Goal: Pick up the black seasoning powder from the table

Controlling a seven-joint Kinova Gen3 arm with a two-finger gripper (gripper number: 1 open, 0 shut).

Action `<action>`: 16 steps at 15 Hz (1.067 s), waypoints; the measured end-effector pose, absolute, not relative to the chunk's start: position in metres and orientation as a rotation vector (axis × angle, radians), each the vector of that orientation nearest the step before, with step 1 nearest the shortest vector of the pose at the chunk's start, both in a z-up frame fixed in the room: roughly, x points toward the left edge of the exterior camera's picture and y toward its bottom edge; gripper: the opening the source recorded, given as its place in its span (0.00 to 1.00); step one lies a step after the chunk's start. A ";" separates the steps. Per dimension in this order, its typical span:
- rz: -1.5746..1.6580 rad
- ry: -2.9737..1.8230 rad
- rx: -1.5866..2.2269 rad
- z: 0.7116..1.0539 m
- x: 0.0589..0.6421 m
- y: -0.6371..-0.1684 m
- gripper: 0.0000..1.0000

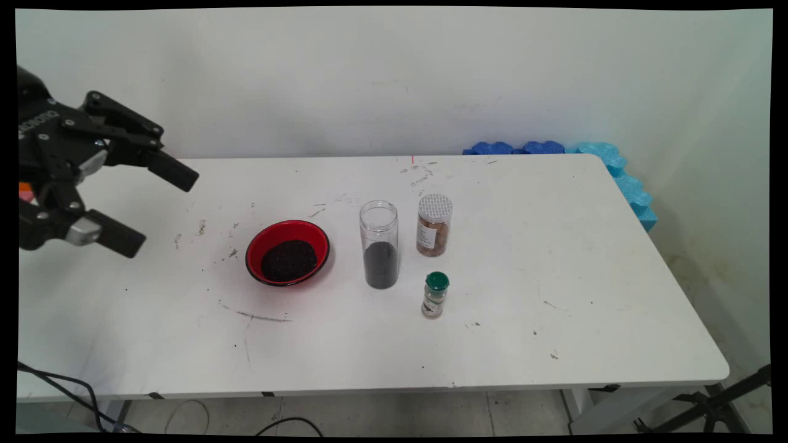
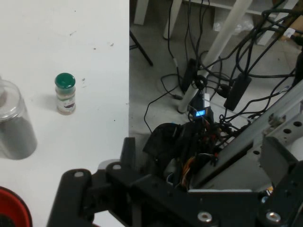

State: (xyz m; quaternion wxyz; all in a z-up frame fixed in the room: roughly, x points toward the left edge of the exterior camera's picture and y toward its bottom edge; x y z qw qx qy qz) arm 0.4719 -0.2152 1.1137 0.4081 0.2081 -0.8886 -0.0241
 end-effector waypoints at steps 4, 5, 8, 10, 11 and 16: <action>-0.040 -2.243 0.533 1.109 0.470 -0.220 1.00; -0.033 -2.244 0.536 1.108 0.469 -0.221 1.00; -0.003 -2.247 0.552 1.099 0.467 -0.228 1.00; 0.023 -2.251 0.567 1.090 0.465 -0.233 1.00; 0.039 -2.254 0.576 1.084 0.464 -0.236 1.00; 0.122 -2.261 0.642 1.051 0.457 -0.251 1.00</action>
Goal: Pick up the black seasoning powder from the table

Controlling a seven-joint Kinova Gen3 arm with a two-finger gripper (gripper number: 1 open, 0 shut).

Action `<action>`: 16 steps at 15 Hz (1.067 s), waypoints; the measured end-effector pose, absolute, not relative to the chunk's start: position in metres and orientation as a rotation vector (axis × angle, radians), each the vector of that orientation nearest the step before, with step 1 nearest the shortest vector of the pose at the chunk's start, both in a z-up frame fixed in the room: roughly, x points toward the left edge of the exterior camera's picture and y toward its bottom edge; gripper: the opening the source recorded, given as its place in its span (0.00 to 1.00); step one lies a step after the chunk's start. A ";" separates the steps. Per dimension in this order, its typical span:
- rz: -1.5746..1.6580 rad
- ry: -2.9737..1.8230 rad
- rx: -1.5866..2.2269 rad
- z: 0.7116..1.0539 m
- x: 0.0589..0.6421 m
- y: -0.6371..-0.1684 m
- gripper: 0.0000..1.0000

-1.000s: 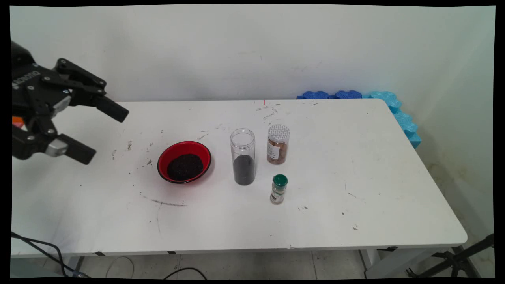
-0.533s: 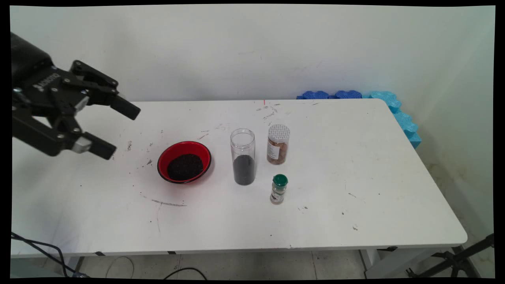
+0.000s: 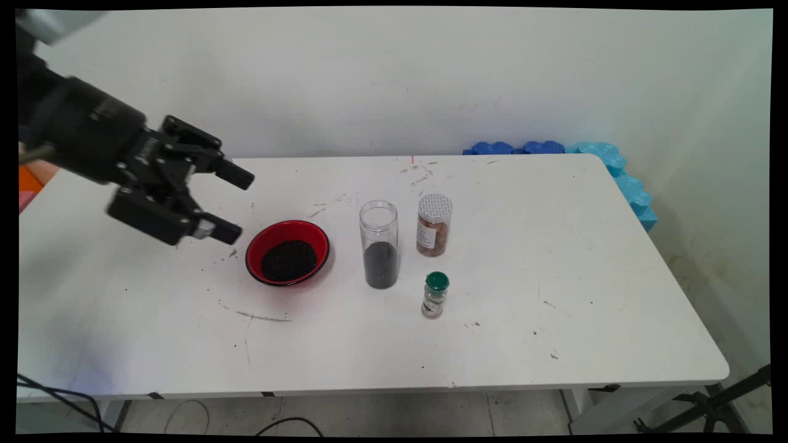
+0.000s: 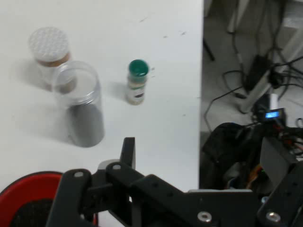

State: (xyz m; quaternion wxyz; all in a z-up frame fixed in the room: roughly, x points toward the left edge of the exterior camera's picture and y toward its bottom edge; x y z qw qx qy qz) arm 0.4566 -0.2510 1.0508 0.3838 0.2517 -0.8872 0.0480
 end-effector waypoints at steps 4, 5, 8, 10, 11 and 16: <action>0.169 -2.265 0.691 1.020 0.453 -0.258 1.00; 0.180 -2.266 0.699 1.011 0.452 -0.259 1.00; 0.214 -2.269 0.725 0.987 0.450 -0.264 1.00; 0.244 -2.265 0.747 0.969 0.448 -0.271 1.00; 0.259 -2.259 0.759 0.960 0.447 -0.275 1.00; 0.293 -2.241 0.791 0.922 0.438 -0.293 1.00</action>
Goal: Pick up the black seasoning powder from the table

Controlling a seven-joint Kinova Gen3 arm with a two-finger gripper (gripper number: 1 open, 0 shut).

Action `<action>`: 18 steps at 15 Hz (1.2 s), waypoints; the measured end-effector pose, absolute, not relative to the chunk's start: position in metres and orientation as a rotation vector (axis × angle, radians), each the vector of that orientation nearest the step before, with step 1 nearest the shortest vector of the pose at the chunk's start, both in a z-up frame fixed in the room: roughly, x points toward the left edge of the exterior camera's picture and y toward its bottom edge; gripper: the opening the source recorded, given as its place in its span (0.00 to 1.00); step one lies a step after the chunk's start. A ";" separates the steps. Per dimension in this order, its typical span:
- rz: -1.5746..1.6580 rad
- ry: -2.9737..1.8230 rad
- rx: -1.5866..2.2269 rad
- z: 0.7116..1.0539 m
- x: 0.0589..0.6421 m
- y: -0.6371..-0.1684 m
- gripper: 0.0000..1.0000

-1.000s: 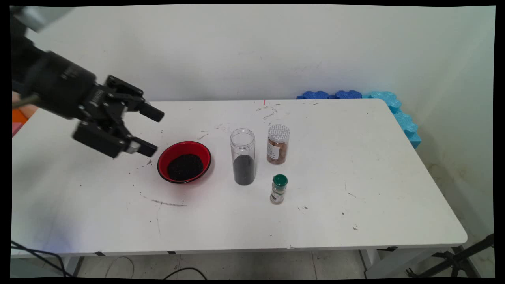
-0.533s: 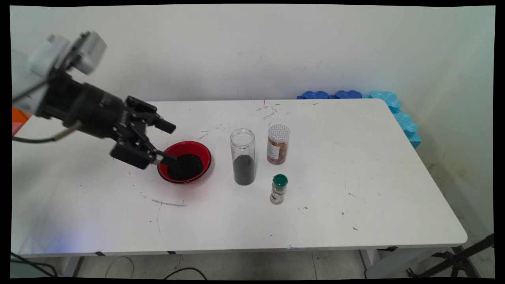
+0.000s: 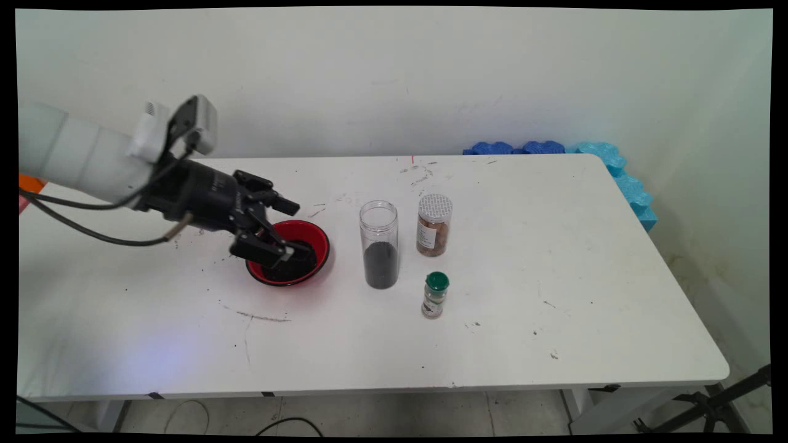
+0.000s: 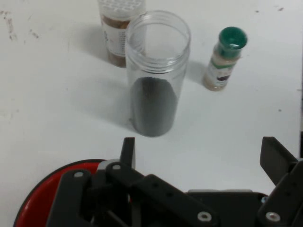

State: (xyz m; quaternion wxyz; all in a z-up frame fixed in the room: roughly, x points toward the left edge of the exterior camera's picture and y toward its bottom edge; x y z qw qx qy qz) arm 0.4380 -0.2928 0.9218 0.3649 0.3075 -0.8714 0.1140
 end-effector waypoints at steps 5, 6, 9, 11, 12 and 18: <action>0.336 -2.234 0.810 0.893 0.424 -0.309 1.00; 0.345 -2.230 0.814 0.888 0.420 -0.312 1.00; 0.361 -2.217 0.820 0.876 0.408 -0.320 1.00; 0.364 -2.206 0.815 0.868 0.398 -0.327 1.00; 0.364 -2.201 0.812 0.864 0.394 -0.331 1.00; 0.370 -2.187 0.797 0.849 0.377 -0.345 1.00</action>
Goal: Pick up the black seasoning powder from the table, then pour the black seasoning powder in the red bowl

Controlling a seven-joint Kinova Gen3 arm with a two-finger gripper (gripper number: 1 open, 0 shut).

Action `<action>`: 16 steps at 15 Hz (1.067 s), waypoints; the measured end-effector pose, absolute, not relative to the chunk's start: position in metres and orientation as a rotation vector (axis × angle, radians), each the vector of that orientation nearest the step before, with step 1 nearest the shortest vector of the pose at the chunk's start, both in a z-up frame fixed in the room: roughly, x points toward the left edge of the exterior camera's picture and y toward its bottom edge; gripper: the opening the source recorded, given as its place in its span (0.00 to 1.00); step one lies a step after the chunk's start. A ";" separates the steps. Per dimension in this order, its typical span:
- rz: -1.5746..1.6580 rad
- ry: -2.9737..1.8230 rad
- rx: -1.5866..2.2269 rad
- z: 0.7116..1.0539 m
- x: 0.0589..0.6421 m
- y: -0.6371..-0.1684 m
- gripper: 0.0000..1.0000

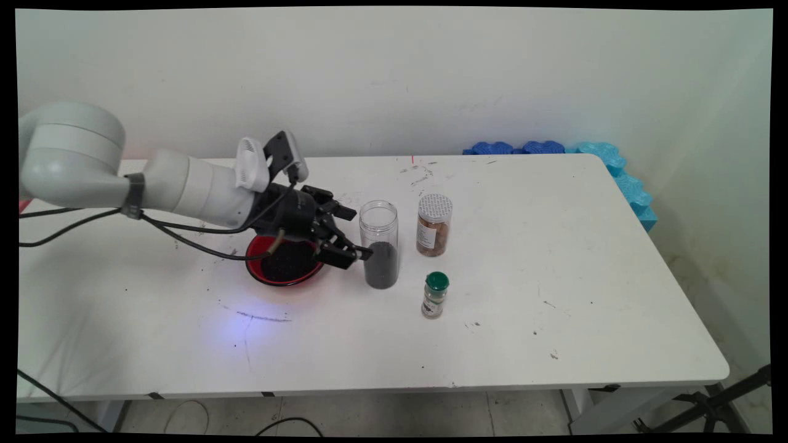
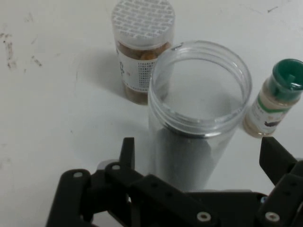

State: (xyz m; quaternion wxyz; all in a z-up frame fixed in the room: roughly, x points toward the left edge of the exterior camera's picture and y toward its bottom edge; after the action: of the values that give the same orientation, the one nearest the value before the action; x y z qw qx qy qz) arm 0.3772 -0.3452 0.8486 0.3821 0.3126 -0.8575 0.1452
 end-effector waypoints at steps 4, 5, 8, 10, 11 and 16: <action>0.375 -2.181 0.791 0.842 0.370 -0.353 1.00; 0.376 -2.180 0.789 0.840 0.369 -0.355 1.00; 0.374 -2.179 0.778 0.837 0.366 -0.358 1.00; 0.373 -2.183 0.763 0.836 0.364 -0.358 0.00; 0.371 -2.186 0.758 0.836 0.364 -0.358 0.00; 0.348 -2.202 0.744 0.847 0.369 -0.349 0.00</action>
State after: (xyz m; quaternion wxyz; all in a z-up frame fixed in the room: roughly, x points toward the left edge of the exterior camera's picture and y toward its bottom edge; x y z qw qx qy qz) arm 0.3687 -0.3494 0.8467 0.3853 0.2922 -0.8646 0.1365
